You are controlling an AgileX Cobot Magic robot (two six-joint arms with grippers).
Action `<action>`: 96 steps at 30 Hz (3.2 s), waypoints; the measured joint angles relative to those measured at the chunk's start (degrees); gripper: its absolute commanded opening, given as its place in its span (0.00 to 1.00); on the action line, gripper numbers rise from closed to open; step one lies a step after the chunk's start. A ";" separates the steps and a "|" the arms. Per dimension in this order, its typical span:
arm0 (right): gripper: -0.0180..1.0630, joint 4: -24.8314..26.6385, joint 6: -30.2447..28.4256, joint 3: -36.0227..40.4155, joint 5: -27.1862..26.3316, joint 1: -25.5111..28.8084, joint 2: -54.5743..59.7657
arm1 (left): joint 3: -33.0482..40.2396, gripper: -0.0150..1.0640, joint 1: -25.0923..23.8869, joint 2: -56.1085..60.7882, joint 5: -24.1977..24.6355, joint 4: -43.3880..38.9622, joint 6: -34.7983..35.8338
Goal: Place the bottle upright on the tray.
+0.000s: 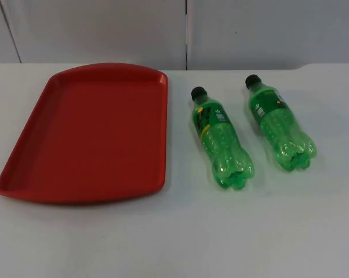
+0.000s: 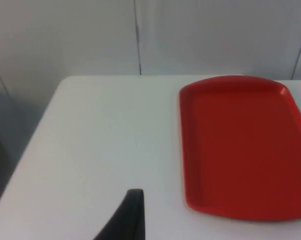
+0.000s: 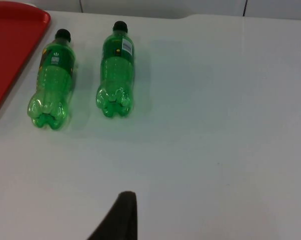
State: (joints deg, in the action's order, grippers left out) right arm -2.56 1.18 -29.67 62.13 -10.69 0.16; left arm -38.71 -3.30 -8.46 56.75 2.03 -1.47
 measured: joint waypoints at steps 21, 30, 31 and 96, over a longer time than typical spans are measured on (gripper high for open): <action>0.99 0.00 -0.03 0.00 0.00 0.00 0.00 | -4.04 0.99 0.00 -30.20 -8.21 23.08 -11.89; 0.99 0.00 -0.03 0.00 0.00 0.00 0.00 | -9.30 0.99 0.00 -47.08 -10.18 35.72 -22.93; 0.99 0.00 -0.03 0.00 0.00 0.00 0.00 | -9.30 0.99 0.00 -47.08 -10.18 35.72 -22.93; 0.99 0.00 -0.03 0.00 0.00 0.00 0.00 | -64.05 0.94 41.02 -118.04 -11.86 -3.96 40.60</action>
State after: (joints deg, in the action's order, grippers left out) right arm -2.56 1.15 -29.67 62.13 -10.69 0.16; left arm -102.76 37.72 -126.50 44.88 -1.93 39.13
